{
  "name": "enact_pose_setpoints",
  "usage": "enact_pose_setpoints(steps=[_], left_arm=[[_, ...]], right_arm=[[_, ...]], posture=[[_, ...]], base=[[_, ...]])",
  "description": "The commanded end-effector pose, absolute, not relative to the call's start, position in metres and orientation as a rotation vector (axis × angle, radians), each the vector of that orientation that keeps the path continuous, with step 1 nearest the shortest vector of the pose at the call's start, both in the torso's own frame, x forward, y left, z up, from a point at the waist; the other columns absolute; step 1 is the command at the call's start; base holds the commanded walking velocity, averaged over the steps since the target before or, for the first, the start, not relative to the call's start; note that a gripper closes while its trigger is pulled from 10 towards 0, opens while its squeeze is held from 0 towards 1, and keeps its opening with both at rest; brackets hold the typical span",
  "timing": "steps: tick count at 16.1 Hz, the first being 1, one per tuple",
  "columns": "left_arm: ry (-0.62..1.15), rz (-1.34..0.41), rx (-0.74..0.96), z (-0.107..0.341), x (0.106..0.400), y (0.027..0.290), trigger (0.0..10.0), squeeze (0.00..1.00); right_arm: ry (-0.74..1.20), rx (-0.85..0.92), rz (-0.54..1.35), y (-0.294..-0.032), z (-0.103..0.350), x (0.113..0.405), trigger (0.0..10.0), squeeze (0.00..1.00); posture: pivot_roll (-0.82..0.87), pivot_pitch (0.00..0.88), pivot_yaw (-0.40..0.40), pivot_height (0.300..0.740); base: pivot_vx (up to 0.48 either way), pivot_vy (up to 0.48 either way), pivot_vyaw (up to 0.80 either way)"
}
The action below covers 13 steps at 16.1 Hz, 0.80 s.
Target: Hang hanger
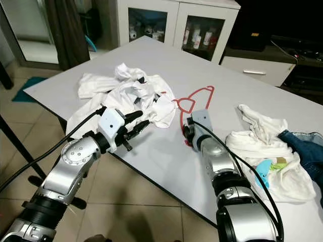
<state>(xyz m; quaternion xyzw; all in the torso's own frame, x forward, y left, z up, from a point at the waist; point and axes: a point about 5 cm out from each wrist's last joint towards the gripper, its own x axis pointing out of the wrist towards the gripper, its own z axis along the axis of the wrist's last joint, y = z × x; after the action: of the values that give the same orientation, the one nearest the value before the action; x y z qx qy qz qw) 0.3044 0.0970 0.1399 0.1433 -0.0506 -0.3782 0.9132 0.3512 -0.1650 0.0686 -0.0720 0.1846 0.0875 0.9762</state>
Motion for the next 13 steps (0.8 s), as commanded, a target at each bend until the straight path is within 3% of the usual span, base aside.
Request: enact_pose_setpoints(steps=[1,13], left_arm=[[-0.111,-0.787,0.305,0.141,0.302,0.092,10.0,0.00],[-0.102,-0.801,0.281,0.137,0.294,0.082,10.0,0.00]], right_arm=[[0.365,-0.156,0.160,-0.170,0.073,0.355,10.0,0.00],[0.584,-0.195,0.266,-0.183,0.045,0.337,10.0,0.00]], posture=[[0.07,0.053,-0.115,0.723],[0.04,0.065,-0.127,0.723]], base=[[0.000,0.000,0.00],[0.000,0.000,0.00]])
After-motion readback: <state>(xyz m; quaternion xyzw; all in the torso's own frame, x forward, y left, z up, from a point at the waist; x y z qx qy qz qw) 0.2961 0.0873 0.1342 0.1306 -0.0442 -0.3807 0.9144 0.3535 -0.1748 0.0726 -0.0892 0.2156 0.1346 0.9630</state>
